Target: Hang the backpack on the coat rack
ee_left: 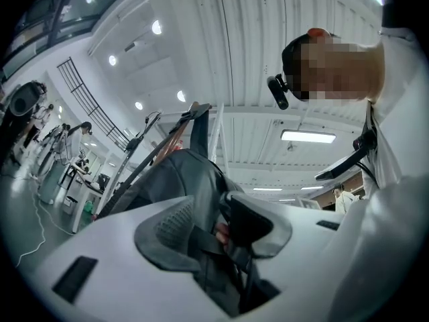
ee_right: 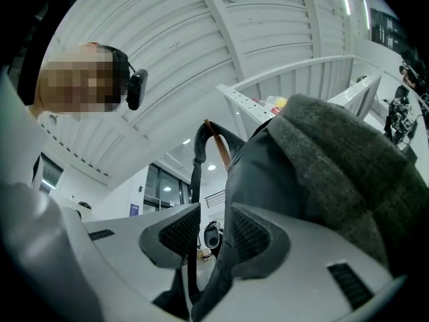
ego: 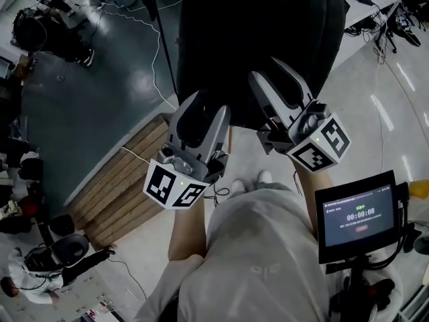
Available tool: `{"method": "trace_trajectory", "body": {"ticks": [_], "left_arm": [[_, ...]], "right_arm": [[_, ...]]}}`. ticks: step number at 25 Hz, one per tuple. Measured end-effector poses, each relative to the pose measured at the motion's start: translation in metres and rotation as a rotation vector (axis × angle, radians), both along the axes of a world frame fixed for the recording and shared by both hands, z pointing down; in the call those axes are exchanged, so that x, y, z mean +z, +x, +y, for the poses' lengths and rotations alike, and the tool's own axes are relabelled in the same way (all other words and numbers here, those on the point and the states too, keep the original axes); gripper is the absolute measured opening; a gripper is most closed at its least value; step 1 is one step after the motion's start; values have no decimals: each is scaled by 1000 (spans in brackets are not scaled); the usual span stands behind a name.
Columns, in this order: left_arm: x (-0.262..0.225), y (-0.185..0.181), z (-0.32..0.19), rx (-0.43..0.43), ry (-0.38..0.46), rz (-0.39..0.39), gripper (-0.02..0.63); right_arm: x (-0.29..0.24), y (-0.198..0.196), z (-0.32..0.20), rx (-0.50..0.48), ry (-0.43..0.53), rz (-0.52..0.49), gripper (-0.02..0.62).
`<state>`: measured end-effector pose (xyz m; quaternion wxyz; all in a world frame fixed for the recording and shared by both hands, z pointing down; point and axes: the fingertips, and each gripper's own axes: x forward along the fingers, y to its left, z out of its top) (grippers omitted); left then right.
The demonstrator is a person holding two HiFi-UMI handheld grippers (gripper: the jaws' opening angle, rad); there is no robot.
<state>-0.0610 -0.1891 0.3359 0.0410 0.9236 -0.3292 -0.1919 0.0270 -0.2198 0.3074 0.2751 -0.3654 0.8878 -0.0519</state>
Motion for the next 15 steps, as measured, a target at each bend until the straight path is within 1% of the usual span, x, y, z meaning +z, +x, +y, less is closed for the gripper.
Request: {"method": "trace_trajectory", "body": {"ticks": [5, 12, 15], "left_arm": [[-8, -1, -4, 5, 13, 6, 161], [-7, 2, -7, 16, 5, 17, 161], [-9, 0, -7, 14, 3, 24, 161]], "right_arm": [[-4, -1, -1, 6, 16, 1, 130], [-7, 3, 0, 16, 20, -7, 130], [-8, 2, -1, 20, 20, 6, 130]]}}
